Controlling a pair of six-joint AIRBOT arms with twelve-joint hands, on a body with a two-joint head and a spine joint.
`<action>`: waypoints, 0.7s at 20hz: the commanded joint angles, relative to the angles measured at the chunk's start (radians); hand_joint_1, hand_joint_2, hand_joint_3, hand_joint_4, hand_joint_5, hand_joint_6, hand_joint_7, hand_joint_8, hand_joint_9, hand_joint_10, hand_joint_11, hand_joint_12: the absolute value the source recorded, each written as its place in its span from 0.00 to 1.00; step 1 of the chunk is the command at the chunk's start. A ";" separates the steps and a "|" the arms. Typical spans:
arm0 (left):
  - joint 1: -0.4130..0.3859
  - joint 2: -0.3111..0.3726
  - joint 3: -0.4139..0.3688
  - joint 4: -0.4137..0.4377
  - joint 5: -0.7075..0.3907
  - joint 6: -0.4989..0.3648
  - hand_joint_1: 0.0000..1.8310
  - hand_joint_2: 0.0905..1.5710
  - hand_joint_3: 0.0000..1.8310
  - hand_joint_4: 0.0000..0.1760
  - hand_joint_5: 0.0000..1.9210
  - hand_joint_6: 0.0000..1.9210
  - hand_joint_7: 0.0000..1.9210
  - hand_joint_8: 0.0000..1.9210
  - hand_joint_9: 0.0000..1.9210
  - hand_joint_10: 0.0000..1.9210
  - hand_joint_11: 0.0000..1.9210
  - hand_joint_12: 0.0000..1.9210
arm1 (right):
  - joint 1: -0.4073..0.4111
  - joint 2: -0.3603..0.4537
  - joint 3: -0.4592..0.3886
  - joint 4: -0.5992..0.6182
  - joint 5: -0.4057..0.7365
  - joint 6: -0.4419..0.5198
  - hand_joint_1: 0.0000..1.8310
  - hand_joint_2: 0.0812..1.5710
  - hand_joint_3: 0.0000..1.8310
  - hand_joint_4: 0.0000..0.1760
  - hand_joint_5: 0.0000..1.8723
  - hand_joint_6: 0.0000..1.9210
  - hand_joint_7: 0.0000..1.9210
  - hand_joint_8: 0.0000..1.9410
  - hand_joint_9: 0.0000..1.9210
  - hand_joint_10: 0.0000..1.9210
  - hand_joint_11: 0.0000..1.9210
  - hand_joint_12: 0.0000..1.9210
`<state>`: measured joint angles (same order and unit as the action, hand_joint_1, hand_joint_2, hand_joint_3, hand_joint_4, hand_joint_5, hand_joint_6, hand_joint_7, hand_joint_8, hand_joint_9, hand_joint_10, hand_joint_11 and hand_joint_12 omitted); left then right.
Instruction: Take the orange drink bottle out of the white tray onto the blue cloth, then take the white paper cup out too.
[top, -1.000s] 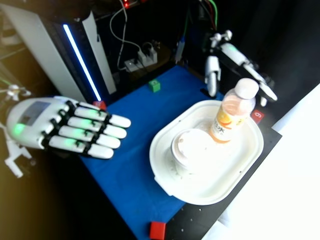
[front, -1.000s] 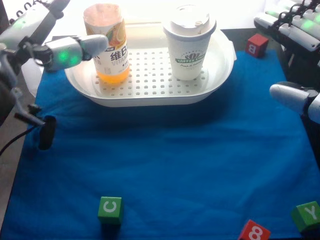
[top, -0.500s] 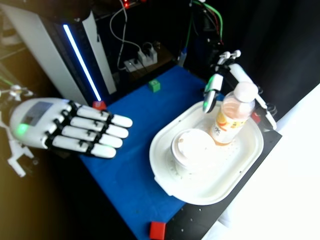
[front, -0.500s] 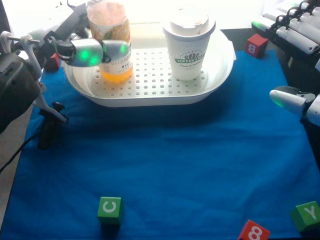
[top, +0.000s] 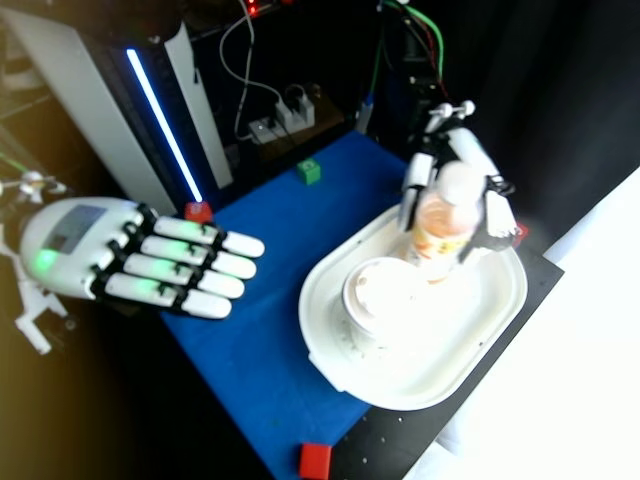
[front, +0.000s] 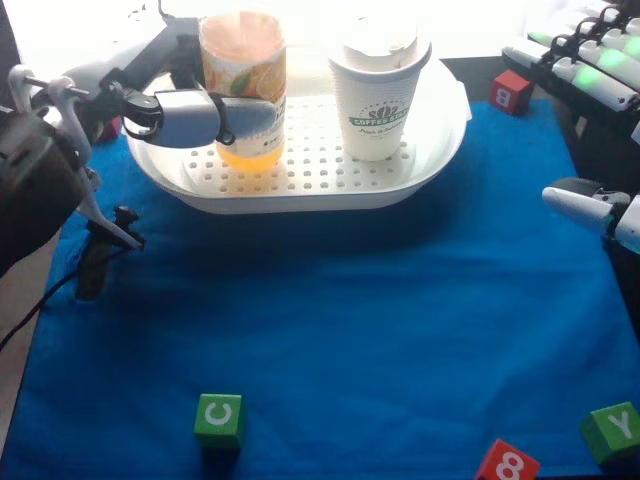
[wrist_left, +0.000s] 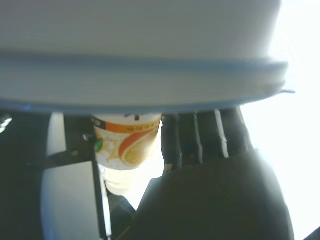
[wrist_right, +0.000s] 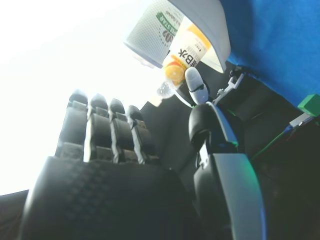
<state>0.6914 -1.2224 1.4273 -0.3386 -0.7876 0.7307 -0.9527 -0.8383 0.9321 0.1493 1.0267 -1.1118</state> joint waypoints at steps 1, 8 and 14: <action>-0.020 0.020 -0.007 0.014 -0.227 -0.032 0.63 0.78 0.00 0.00 0.37 0.64 0.40 0.77 0.34 0.80 0.33 1.00 | 0.002 -0.001 -0.001 0.002 0.124 -0.001 0.22 0.85 0.00 0.02 0.00 0.00 0.00 0.00 0.00 0.00 0.00 0.00; 0.019 0.129 -0.174 0.154 -0.492 -0.065 0.50 0.78 0.00 0.59 0.37 0.72 0.33 0.47 0.32 0.65 0.27 0.90 | -0.002 -0.013 -0.003 0.005 0.123 -0.001 0.20 0.85 0.00 0.00 0.00 0.00 0.00 0.00 0.00 0.00 0.00 0.00; 0.173 0.211 -0.350 0.186 -0.647 -0.079 0.45 0.71 0.00 0.00 0.38 0.13 0.33 0.45 0.31 0.62 0.24 0.85 | -0.002 -0.020 -0.003 0.015 0.112 -0.001 0.14 0.86 0.00 0.00 0.00 0.00 0.00 0.00 0.00 0.00 0.00 0.00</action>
<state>0.8783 -1.0172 1.0737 -0.1429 -1.2678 0.6682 -0.9630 -0.8566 0.9287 0.1635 1.0176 -1.1118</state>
